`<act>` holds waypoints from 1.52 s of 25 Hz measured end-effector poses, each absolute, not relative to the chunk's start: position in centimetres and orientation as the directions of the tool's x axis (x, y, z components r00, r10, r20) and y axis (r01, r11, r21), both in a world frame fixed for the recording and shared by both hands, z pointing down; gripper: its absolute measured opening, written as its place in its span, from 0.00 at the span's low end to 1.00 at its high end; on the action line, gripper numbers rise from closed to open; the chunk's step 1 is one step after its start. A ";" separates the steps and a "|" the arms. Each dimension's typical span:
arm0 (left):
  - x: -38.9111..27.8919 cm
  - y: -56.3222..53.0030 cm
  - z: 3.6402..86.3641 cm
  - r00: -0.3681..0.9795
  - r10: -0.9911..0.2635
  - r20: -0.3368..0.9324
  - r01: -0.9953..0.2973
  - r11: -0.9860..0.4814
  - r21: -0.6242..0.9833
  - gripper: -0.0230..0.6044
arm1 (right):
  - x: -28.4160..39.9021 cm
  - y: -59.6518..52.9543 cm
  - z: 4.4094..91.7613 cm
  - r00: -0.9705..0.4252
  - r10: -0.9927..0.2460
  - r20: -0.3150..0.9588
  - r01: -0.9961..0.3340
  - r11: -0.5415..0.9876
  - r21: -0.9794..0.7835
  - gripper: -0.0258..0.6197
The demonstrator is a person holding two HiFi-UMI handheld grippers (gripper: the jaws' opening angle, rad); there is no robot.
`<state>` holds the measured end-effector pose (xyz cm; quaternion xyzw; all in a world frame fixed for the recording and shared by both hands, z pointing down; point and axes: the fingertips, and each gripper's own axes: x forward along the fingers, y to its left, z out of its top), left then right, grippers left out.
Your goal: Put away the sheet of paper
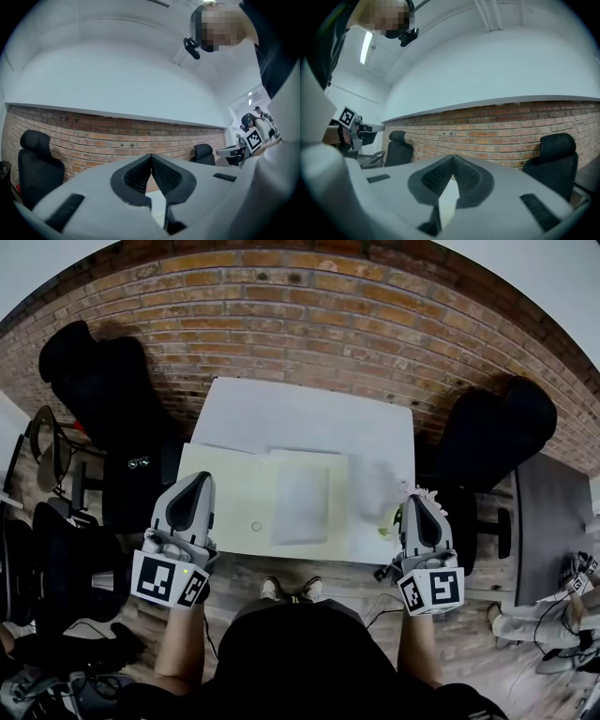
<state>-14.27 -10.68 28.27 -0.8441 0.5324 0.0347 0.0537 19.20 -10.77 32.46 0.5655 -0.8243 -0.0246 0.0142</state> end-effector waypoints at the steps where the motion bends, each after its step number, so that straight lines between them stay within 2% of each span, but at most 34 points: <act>1: -14.1 -10.4 27.7 0.435 -0.891 -0.128 -0.900 -0.432 -0.050 0.08 | 19.6 -10.9 32.4 -0.352 -0.936 -0.004 -0.935 0.351 0.057 0.06; 7: -14.4 -8.7 24.8 0.430 -0.883 -0.190 -0.902 -0.430 -0.046 0.08 | 21.6 -11.8 31.0 -0.310 -0.950 -0.025 -0.949 0.308 0.062 0.06; 25: -15.0 -9.0 24.7 0.396 -0.888 -0.235 -0.918 -0.393 -0.062 0.08 | 23.0 -12.8 30.0 -0.272 -0.961 -0.054 -0.962 0.269 0.053 0.06; 38: -14.0 -10.5 25.4 0.420 -0.875 -0.243 -0.905 -0.425 -0.033 0.08 | 21.3 -14.1 30.1 -0.335 -0.941 -0.049 -0.936 0.327 0.129 0.06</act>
